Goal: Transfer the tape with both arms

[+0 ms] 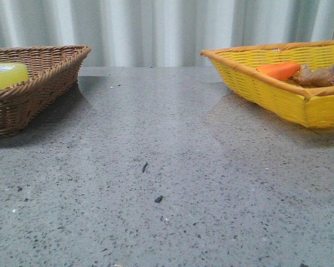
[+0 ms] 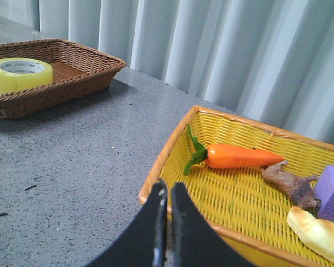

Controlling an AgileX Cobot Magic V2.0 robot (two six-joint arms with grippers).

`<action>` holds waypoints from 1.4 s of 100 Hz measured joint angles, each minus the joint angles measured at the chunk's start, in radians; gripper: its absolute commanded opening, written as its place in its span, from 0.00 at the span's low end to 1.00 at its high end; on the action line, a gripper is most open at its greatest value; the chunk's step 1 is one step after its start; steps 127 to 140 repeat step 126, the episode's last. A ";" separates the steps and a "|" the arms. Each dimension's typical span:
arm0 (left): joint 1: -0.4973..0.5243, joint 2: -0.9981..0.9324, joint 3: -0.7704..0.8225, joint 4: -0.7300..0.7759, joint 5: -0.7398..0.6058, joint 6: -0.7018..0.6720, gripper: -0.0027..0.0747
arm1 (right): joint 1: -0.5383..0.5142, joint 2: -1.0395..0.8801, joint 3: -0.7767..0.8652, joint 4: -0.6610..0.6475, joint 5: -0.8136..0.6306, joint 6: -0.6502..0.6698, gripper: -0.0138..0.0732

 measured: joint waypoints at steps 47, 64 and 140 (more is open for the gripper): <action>0.000 0.000 0.000 0.000 0.000 -0.001 0.01 | -0.317 -0.134 0.320 0.054 -0.039 0.000 0.11; 0.000 0.000 0.000 0.000 0.000 -0.001 0.01 | -0.471 -0.140 0.500 0.158 -0.099 0.000 0.11; 0.000 0.000 0.000 0.000 0.000 -0.001 0.01 | -0.542 -0.140 0.525 0.174 -0.230 0.000 0.11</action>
